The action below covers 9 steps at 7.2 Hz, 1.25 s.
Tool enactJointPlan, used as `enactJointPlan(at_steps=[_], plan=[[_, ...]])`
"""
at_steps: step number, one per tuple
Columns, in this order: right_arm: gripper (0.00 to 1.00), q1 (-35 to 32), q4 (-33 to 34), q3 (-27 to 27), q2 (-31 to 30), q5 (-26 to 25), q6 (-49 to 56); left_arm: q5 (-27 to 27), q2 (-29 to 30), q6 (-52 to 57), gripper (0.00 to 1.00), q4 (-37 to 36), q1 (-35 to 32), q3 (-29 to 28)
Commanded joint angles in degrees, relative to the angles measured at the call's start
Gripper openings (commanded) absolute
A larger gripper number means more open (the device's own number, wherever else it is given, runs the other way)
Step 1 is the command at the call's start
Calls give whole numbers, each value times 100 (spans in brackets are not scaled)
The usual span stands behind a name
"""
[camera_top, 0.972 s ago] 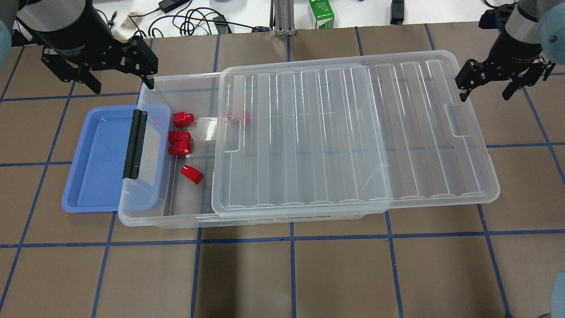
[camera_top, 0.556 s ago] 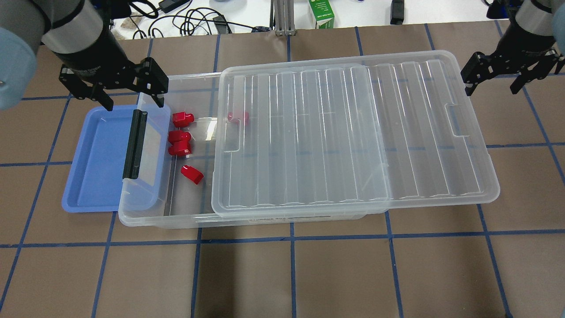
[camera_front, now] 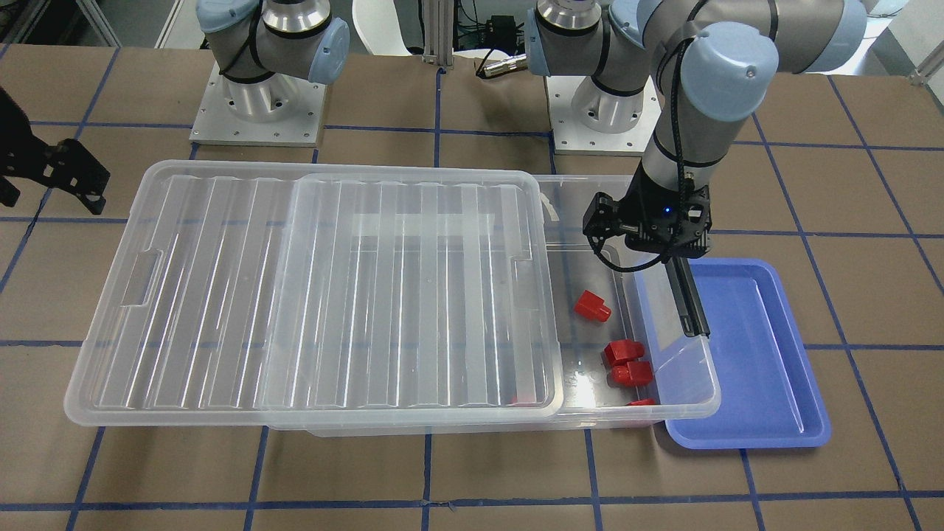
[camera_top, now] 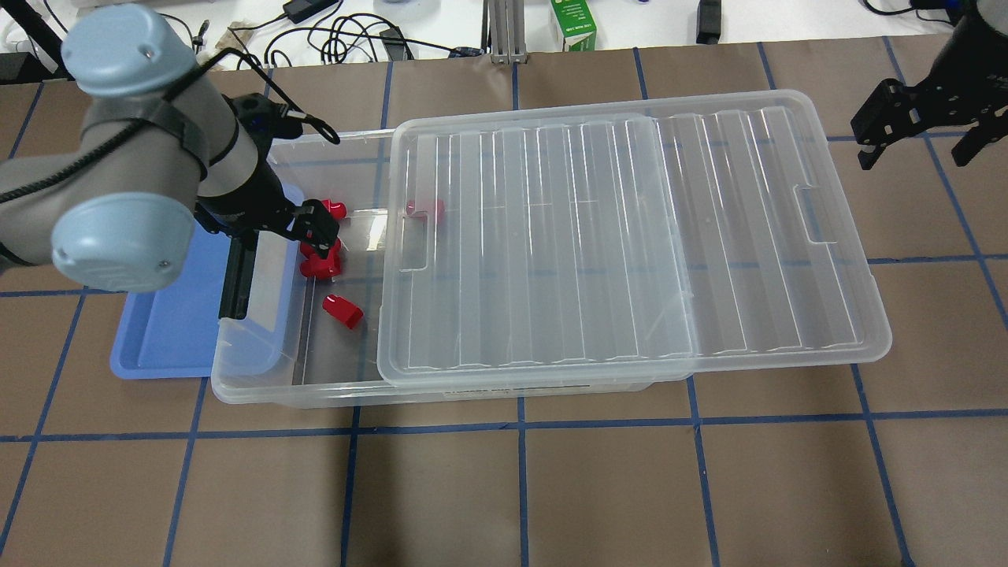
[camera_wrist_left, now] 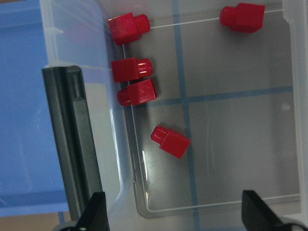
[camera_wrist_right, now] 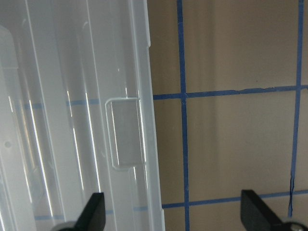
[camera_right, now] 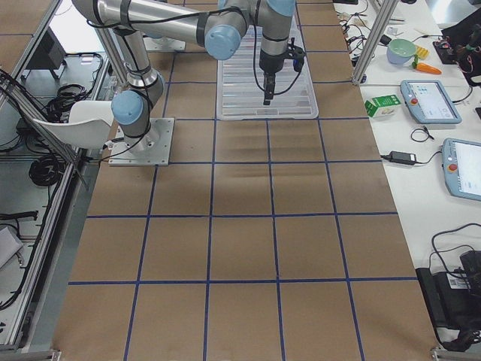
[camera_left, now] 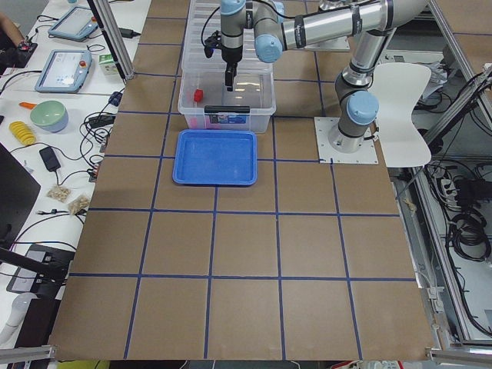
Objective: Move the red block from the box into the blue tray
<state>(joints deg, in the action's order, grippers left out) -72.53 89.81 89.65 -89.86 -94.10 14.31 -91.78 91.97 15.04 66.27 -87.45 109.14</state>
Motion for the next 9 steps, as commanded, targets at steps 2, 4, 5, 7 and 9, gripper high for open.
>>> enactJointPlan(at_steps=[2,4,5,7,9], plan=[[100,-7,-210,18,-225,-21,-15,334,84,379,100,-747,9,582],[100,-7,-219,70,-207,15,-24,503,207,-1339,100,-747,27,512],[100,-7,-236,70,-216,15,-24,495,234,-1720,100,-747,27,521],[100,-7,-306,70,-225,15,2,451,234,-2915,100,-739,27,521],[100,-15,-315,88,-207,15,46,442,295,-4352,100,-738,27,582]])
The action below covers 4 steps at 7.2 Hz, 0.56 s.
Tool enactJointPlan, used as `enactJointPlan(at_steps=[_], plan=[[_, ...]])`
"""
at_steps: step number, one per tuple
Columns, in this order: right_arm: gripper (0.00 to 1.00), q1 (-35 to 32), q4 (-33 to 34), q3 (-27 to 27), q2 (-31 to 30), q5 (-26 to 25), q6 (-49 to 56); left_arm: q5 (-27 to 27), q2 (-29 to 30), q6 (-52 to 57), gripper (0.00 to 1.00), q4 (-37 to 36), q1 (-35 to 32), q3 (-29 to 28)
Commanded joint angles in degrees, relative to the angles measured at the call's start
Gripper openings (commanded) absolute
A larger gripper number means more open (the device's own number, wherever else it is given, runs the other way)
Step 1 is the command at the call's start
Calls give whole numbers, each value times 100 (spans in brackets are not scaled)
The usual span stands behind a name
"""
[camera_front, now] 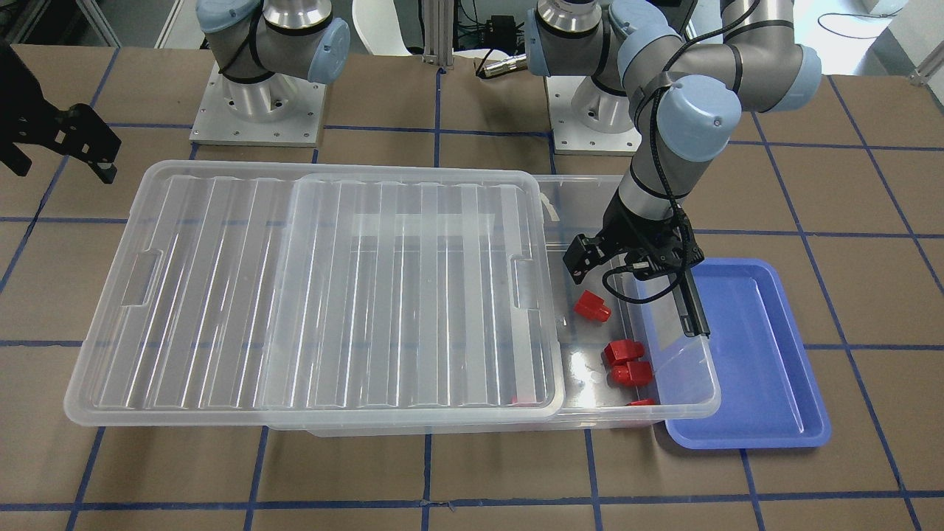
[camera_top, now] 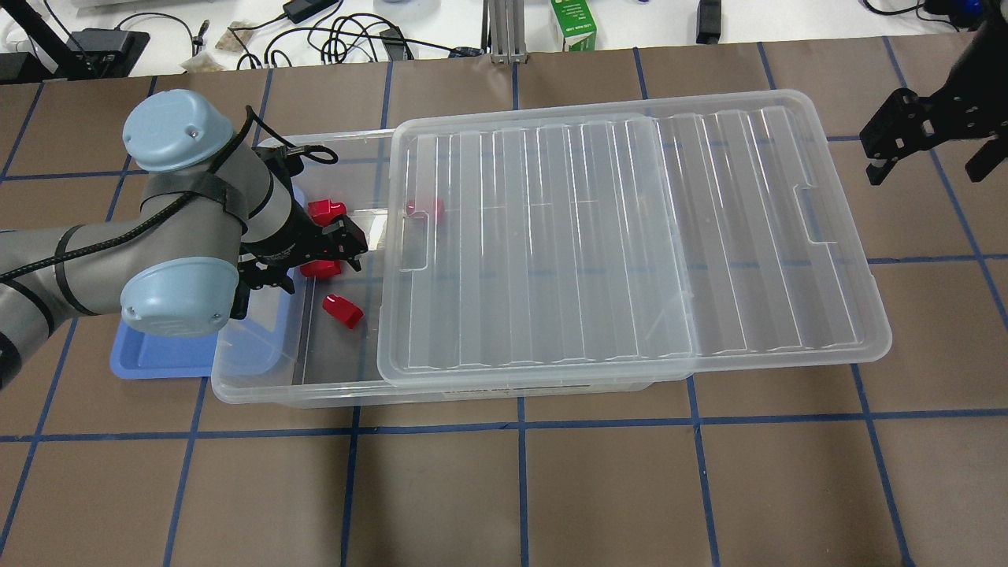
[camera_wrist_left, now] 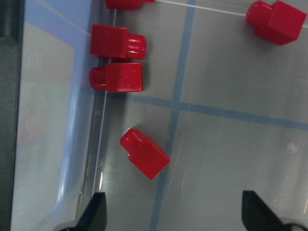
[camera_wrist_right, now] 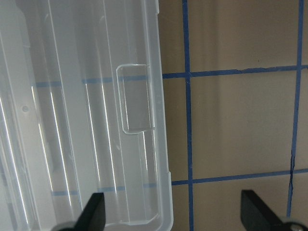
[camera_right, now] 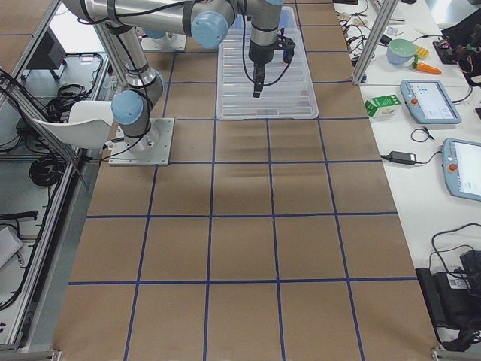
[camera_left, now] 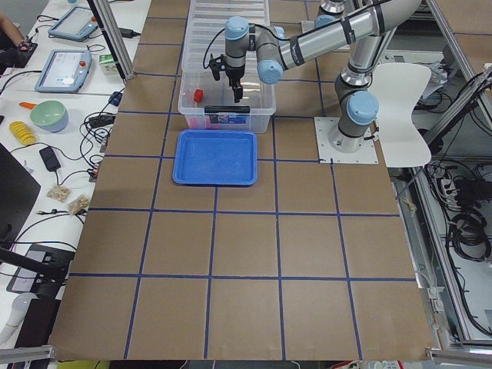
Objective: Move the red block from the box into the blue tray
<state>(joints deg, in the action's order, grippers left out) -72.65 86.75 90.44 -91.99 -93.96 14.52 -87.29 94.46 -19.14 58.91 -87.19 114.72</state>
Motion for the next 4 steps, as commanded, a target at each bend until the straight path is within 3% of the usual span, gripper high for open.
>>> enactJointPlan(at_steps=[1,4], plan=[[100,-3,-9,0,6,0,33,1,89,-1656,100,24,0,41],[100,-12,-9,70,-3,9,34,-8,300,-2546,100,77,-9,128]])
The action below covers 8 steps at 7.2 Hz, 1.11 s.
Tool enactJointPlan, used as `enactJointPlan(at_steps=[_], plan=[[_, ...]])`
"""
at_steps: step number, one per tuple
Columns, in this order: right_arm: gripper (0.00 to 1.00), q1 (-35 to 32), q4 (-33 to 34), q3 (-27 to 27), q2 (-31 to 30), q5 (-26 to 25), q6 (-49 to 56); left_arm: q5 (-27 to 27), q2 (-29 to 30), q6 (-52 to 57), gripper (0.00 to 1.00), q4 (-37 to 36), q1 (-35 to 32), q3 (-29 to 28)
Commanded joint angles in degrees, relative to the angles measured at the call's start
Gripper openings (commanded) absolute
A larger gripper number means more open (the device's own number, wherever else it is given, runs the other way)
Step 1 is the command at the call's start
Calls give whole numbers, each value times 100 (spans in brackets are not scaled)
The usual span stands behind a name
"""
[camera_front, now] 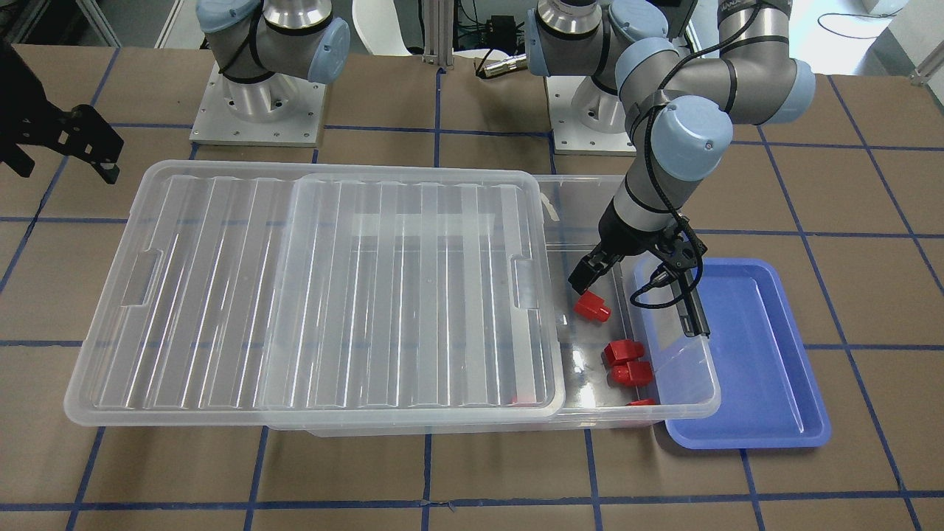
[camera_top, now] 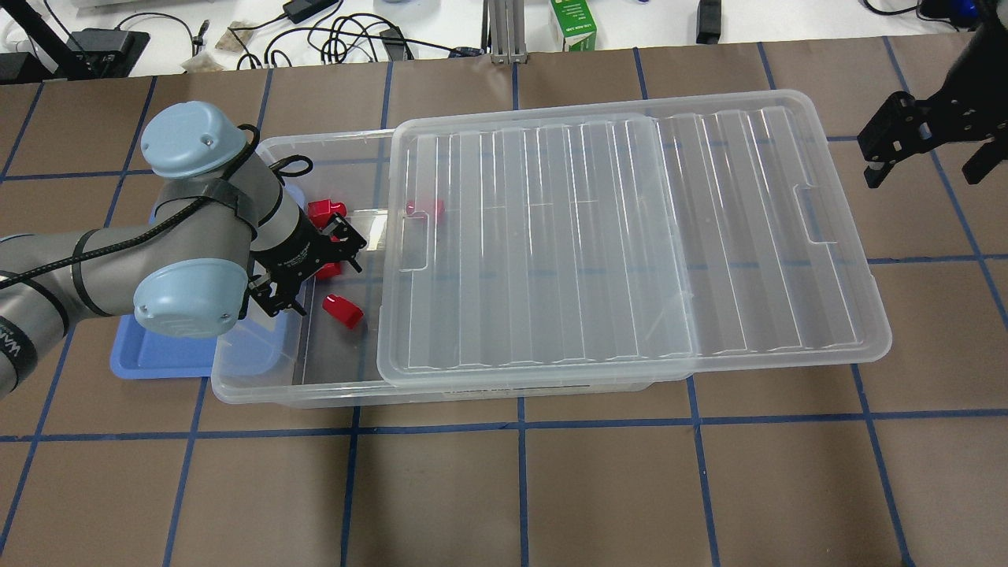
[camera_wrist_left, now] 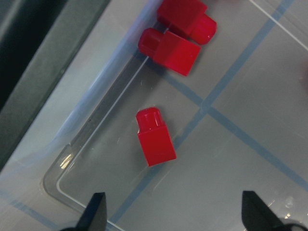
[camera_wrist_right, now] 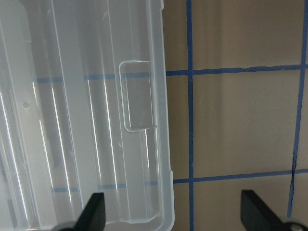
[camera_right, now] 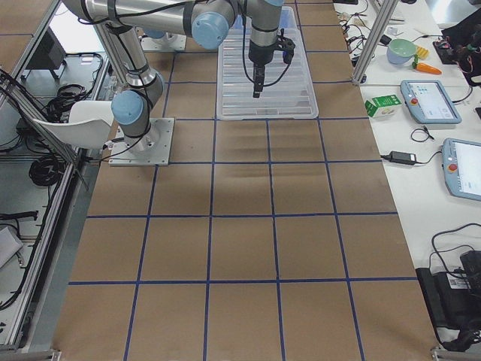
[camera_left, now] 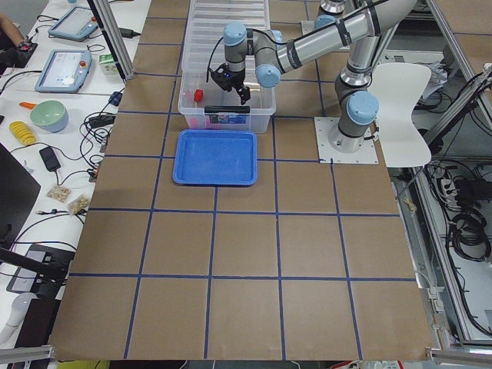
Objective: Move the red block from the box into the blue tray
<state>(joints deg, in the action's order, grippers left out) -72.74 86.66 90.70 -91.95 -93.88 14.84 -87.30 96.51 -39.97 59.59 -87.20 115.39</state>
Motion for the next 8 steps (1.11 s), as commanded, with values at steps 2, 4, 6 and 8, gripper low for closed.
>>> enactJointPlan(at_steps=[2,4,6,8], plan=[[100,-3,-9,71,-69,1,-8,-15,157,-887,100,0,-7,176],[100,-47,-9,71,-78,1,-34,-24,324,-1248,100,-105,-7,291],[100,-117,-17,71,-148,-8,-61,-24,517,-1303,100,-316,-16,257],[100,-126,-263,62,-253,262,-95,-33,693,-1329,100,-710,-25,273]])
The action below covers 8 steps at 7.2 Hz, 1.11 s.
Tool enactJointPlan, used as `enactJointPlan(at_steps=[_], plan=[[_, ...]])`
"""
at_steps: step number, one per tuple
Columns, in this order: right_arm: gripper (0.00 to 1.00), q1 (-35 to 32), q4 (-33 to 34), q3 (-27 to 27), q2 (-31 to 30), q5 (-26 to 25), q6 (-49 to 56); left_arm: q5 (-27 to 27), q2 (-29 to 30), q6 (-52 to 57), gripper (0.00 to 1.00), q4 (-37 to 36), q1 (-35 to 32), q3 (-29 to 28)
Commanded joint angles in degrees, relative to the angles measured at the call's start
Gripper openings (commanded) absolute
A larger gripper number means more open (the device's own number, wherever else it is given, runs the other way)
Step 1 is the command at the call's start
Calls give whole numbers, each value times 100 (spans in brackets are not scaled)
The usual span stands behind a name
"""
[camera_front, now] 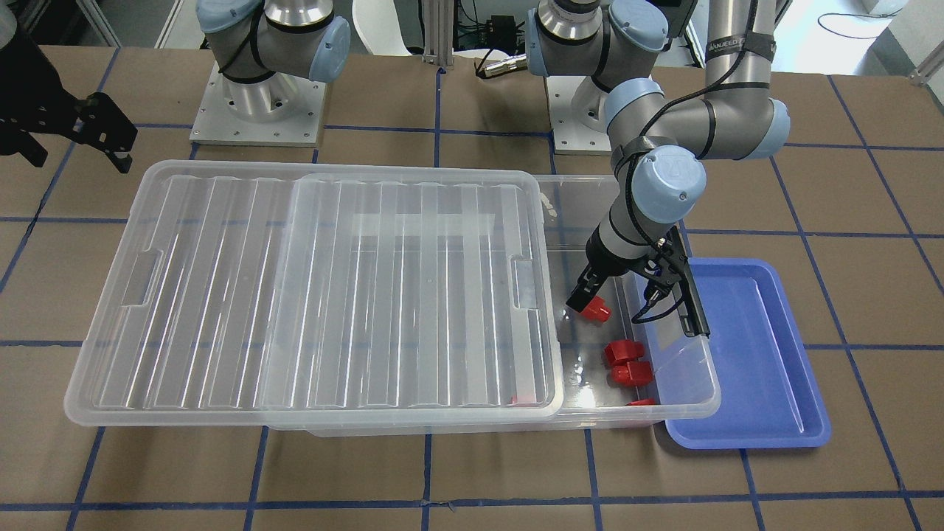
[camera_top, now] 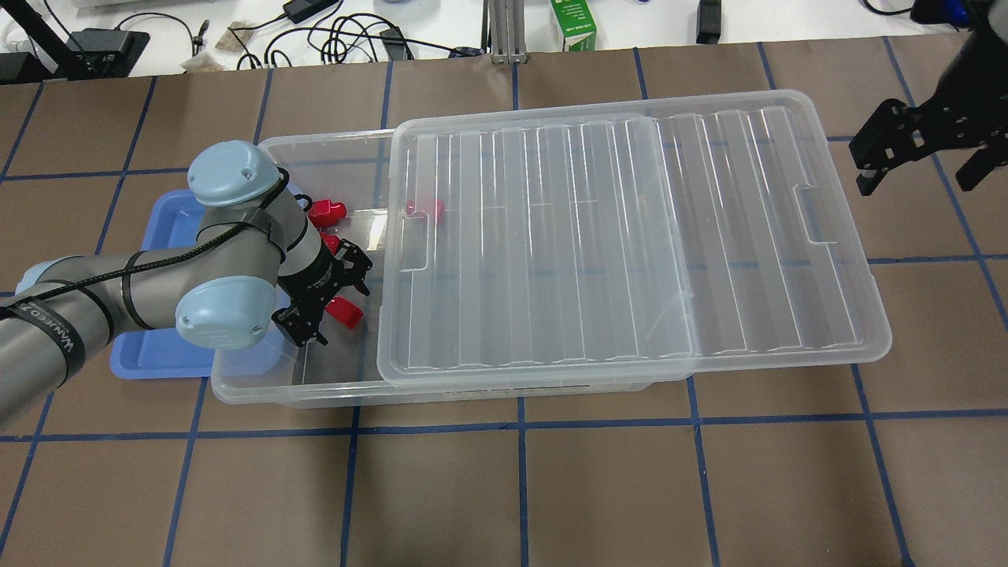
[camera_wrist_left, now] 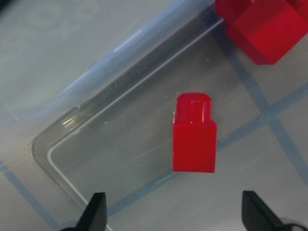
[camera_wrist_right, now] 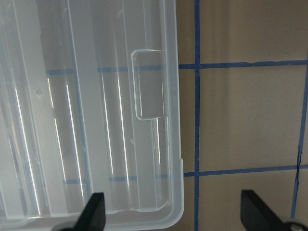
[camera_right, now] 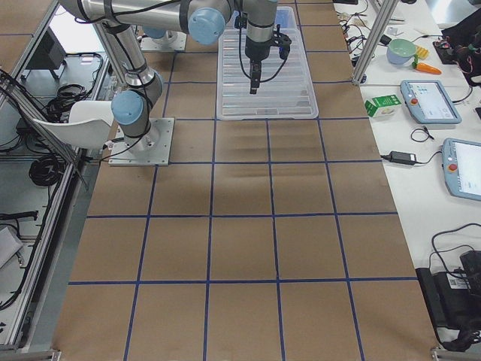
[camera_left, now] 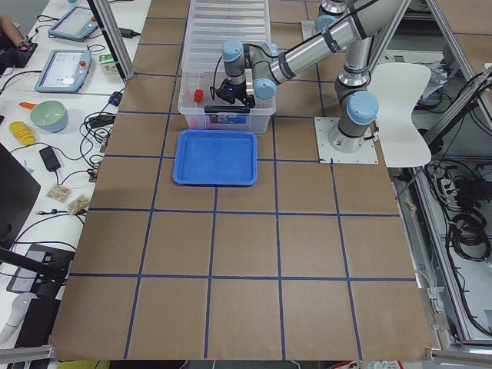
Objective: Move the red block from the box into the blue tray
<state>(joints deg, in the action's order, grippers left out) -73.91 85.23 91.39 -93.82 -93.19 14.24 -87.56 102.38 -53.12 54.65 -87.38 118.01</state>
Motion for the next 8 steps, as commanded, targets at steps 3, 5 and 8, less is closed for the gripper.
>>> enactJointPlan(at_steps=[3,5,8], plan=[[100,-377,-42,1,-13,179,-615,-129,230,-137,100,-420,-16,46],[100,-213,19,19,22,126,-353,-129,274,-286,100,-420,-42,46],[100,-115,28,19,57,117,-343,-138,327,-322,100,-420,-103,64]])
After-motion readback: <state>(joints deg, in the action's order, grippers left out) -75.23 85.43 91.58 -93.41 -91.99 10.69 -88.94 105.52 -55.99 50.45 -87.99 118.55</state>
